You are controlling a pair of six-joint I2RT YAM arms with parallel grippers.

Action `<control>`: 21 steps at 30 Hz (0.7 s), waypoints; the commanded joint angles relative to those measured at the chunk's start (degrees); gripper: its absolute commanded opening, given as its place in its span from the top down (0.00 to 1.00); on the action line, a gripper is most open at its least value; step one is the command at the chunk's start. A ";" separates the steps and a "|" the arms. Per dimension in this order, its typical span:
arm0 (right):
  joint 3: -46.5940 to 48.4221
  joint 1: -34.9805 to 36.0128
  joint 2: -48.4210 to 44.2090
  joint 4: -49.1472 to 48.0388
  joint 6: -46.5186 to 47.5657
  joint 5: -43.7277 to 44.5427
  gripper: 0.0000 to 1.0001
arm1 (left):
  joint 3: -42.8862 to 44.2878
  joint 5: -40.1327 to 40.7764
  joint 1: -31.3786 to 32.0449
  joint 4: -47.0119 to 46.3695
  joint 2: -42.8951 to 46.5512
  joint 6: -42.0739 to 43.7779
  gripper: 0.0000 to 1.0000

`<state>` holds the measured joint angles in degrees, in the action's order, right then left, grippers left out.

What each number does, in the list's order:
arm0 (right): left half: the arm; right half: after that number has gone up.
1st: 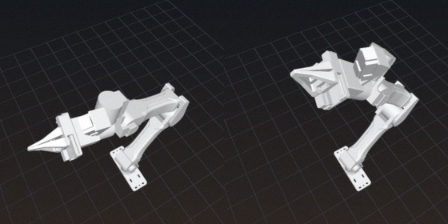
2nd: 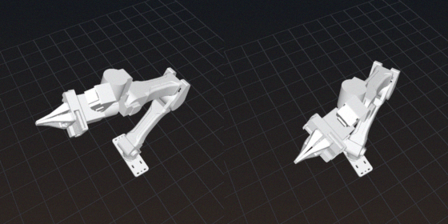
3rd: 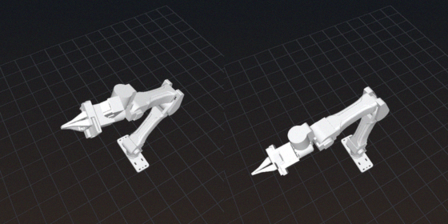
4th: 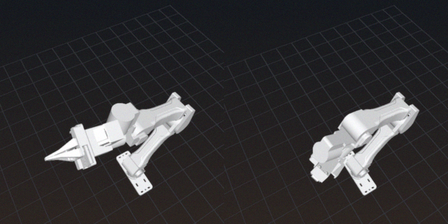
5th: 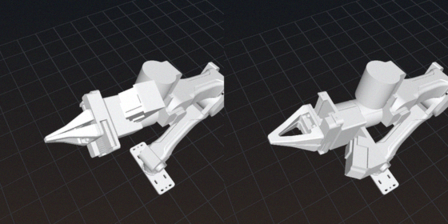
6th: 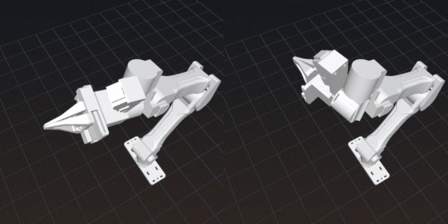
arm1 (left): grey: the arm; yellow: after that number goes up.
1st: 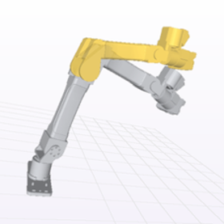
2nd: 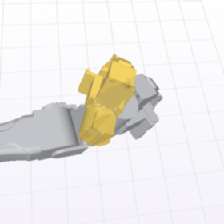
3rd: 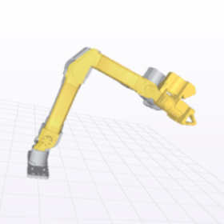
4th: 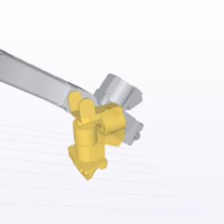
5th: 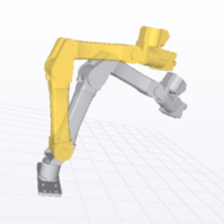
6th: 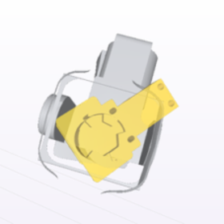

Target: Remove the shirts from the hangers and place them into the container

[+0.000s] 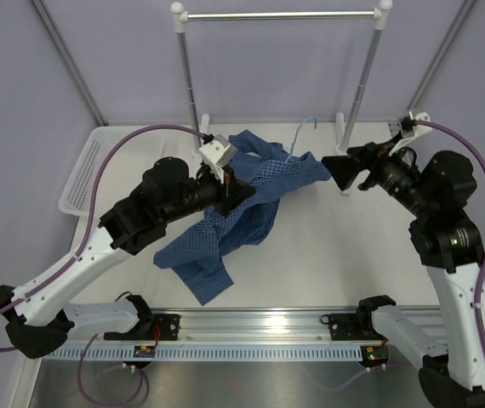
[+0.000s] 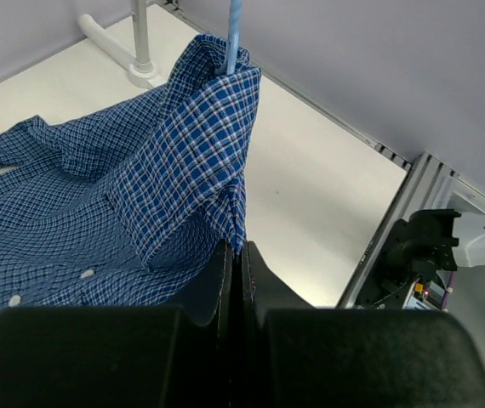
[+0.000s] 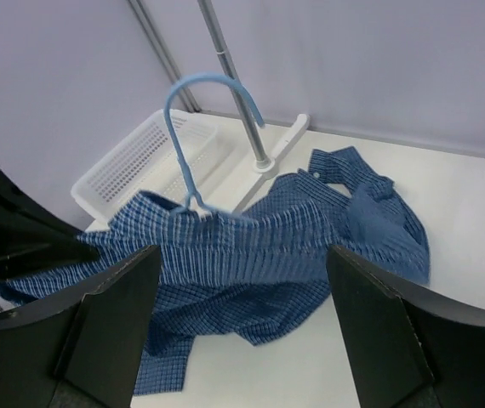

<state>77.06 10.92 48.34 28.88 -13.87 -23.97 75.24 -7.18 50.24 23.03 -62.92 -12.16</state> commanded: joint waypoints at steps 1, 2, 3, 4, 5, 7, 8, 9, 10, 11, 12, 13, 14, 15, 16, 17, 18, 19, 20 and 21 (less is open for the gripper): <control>3.62 2.87 4.20 -7.96 -3.18 -3.37 0.13 | 0.69 2.79 2.14 -5.62 -0.54 -1.64 1.00; 4.15 3.66 5.09 -8.40 -3.18 -3.11 0.13 | 1.04 3.05 2.84 -5.62 -1.24 -1.72 1.00; 4.42 5.33 5.97 -8.67 -3.10 -2.76 0.14 | 1.74 3.48 3.02 -5.71 -1.59 -1.72 1.00; 4.77 6.04 7.20 -8.84 -3.01 -2.14 0.14 | 2.10 3.58 3.37 -5.62 -1.77 -1.81 1.00; 4.68 6.74 7.65 -9.80 -3.01 -1.70 0.14 | 2.45 3.40 3.46 -5.62 -2.03 -1.81 1.00; 4.59 7.89 9.22 -10.60 -3.36 -1.35 0.14 | 3.24 3.57 4.07 -5.71 -2.39 -2.07 1.00; 4.77 8.24 9.75 -11.04 -3.79 -1.35 0.14 | 3.50 3.49 4.25 -5.71 -2.56 -1.99 1.00; 4.86 8.59 10.37 -11.22 -3.97 -1.35 0.14 | 3.51 3.75 4.52 -5.62 -2.65 -1.90 1.00; 5.29 9.46 11.33 -11.39 -3.97 -1.00 0.15 | 3.59 3.93 4.87 -5.71 -2.65 -1.81 1.00; 5.56 10.08 11.86 -11.65 -3.63 -0.73 0.16 | 3.51 3.84 5.04 -5.62 -2.74 -1.72 1.00; 5.91 10.44 12.39 -11.66 -3.45 -0.47 0.17 | 3.59 3.93 5.13 -5.62 -2.91 -1.81 1.00; 6.52 11.31 13.53 -11.57 -3.27 -0.03 0.18 | 3.68 3.93 5.13 -5.62 -3.00 -1.90 1.00; 6.88 11.67 14.06 -11.31 -2.84 0.15 0.21 | 3.86 3.75 5.31 -5.62 -2.92 -1.90 1.00; 7.23 11.93 14.67 -11.13 -2.74 0.23 0.22 | 3.95 3.58 5.40 -5.62 -3.09 -1.99 1.00; 7.58 12.46 15.46 -10.78 -2.74 0.41 0.23 | 4.12 3.66 5.48 -5.71 -3.09 -1.81 1.00; 7.58 12.64 15.82 -10.87 -2.66 0.59 0.24 | 4.38 3.66 5.48 -5.62 -3.09 -1.81 1.00; 7.50 12.72 16.08 -10.87 -2.74 0.76 0.27 | 4.56 3.75 5.48 -5.62 -3.18 -1.72 1.00; 7.06 12.90 16.26 -11.04 -2.74 1.20 0.28 | 4.56 3.67 5.48 -5.62 -3.09 -1.64 1.00; 6.88 13.07 16.44 -11.30 -2.74 1.46 0.30 | 4.91 3.49 5.48 -5.62 -3.18 -1.55 1.00; 6.62 13.16 16.61 -11.22 -2.66 1.73 0.35 | 4.91 3.58 5.48 -5.62 -3.09 -1.46 1.00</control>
<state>82.28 23.18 64.86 20.27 -16.71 -23.94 76.58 -4.10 55.20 23.00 -66.37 -13.52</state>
